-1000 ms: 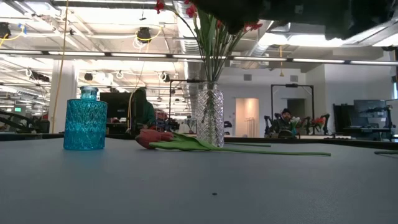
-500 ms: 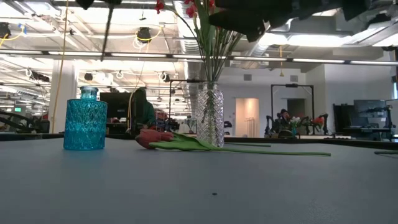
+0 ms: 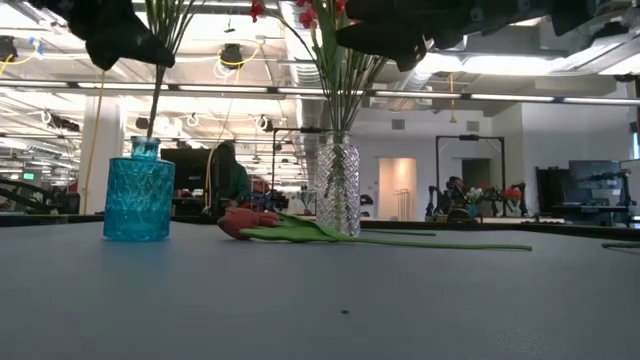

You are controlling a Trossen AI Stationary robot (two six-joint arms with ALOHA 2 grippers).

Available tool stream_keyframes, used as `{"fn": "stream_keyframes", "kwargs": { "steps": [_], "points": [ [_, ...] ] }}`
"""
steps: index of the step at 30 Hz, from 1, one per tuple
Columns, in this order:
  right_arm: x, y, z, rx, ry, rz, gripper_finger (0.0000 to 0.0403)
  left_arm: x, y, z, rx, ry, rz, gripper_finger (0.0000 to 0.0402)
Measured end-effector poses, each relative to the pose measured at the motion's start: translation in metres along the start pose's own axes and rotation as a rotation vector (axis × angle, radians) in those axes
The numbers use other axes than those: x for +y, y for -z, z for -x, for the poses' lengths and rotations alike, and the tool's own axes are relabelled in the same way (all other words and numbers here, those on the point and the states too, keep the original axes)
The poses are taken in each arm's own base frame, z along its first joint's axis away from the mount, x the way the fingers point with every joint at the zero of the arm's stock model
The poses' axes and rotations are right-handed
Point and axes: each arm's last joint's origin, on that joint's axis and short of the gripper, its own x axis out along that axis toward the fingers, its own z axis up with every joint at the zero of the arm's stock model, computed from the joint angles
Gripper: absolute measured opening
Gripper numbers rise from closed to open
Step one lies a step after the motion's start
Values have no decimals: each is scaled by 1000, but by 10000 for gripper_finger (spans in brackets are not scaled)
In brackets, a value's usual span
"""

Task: Sort flowers into vase by color
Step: Put the top violet flowers into the blue vase

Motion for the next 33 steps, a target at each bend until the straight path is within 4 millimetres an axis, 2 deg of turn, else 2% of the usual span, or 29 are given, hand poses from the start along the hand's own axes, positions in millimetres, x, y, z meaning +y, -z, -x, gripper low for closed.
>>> {"fn": "stream_keyframes", "kwargs": {
  "steps": [3,9,16,26,33],
  "points": [
    [0,0,0,-3,0,-1,255,4,3,2,-19,6,-5,2],
    [-1,-1,0,-7,2,-2,255,15,-5,15,-93,-14,-16,2],
    [-1,-1,0,-10,2,-2,255,21,-11,26,-105,98,72,2],
    [-5,-1,-1,-8,15,0,255,2,-4,5,-17,62,49,2],
    [1,-1,0,-7,-7,8,255,-7,4,-8,24,-13,-14,2]
  ]
}}
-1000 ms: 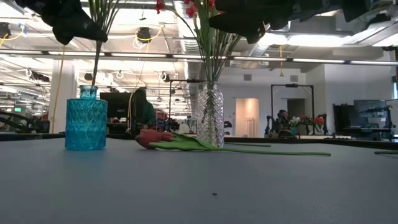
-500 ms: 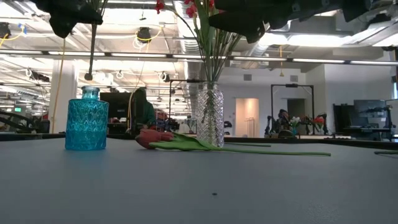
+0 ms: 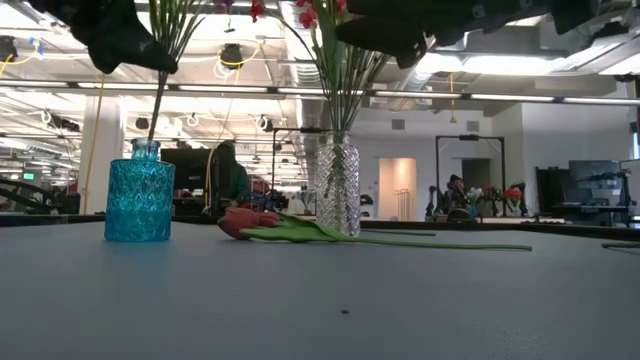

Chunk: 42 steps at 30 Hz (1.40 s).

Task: Sort flowers into vase by color
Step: Put the top violet flowers into the blue vase

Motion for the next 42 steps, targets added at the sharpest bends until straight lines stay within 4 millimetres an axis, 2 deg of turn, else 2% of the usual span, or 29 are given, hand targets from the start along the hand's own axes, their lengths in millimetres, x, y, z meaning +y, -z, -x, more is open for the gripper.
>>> {"fn": "stream_keyframes", "kwargs": {
  "steps": [8,14,26,27,31,33,36,42],
  "points": [
    [3,1,1,8,-10,4,255,-5,6,-8,40,-25,-1,2],
    [2,3,0,26,-7,8,255,-3,30,-19,93,-66,32,7],
    [2,5,1,54,-7,13,255,2,46,-27,74,-111,16,6],
    [2,5,0,51,10,-6,255,2,45,-28,68,-111,15,6],
    [-13,-6,-1,-81,329,-450,255,3,43,-32,55,-92,13,6],
    [-20,-6,1,-121,410,-576,255,2,41,-33,53,-70,25,6],
    [-29,-6,0,-140,438,-640,255,1,41,-33,62,-51,28,6],
    [-40,-5,-1,-128,473,-603,255,2,41,-33,56,-64,13,6]
  ]
}}
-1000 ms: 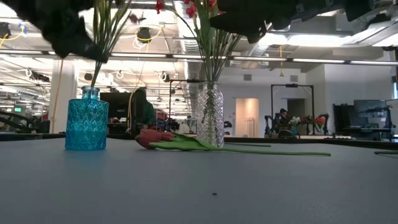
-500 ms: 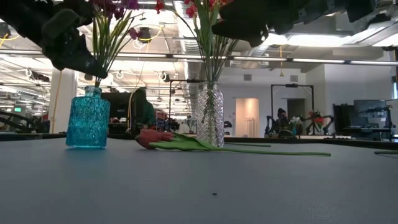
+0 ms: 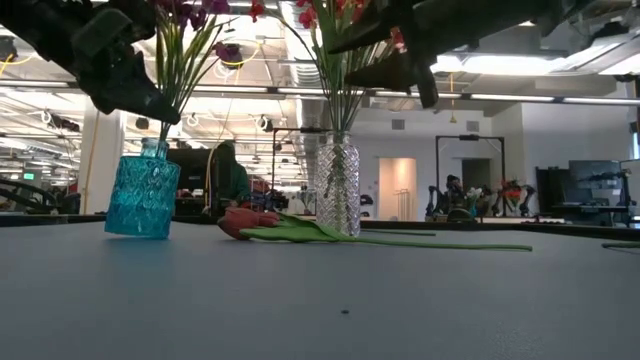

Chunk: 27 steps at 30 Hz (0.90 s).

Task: Sort flowers into vase by color
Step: Put the top violet flowers into the blue vase

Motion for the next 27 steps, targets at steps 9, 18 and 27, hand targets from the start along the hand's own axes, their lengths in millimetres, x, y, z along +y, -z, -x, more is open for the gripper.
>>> {"fn": "stream_keyframes", "kwargs": {
  "steps": [9,18,27],
  "points": [
    [-7,-3,-5,-6,27,5,255,0,0,0,1,0,3,6],
    [-7,-2,-4,4,32,15,255,0,0,0,1,-1,-2,6],
    [-7,-2,-4,4,32,14,255,0,0,0,1,-1,2,34]
  ]
}}
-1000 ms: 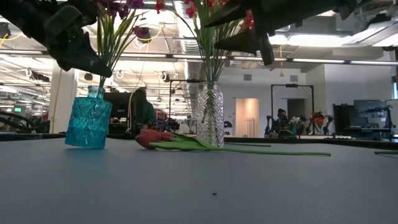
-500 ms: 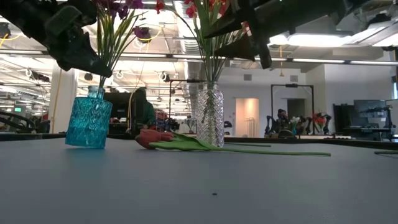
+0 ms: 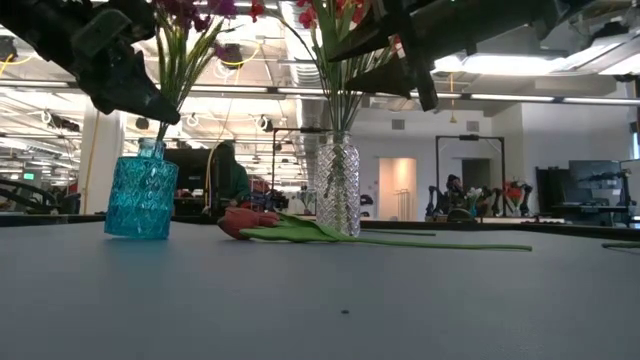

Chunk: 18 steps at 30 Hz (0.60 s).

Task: Sort flowers into vase by color
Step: Put the top violet flowers into the blue vase, then put the violet flowers into the blue vase

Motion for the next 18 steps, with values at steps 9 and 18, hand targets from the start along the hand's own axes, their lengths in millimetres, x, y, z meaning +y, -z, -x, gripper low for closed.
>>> {"fn": "stream_keyframes", "kwargs": {
  "steps": [9,18],
  "points": [
    [0,0,0,0,-1,0,255,3,-3,7,20,86,-1,120],
    [0,0,0,1,0,0,255,23,-4,32,74,235,124,147]
  ]
}}
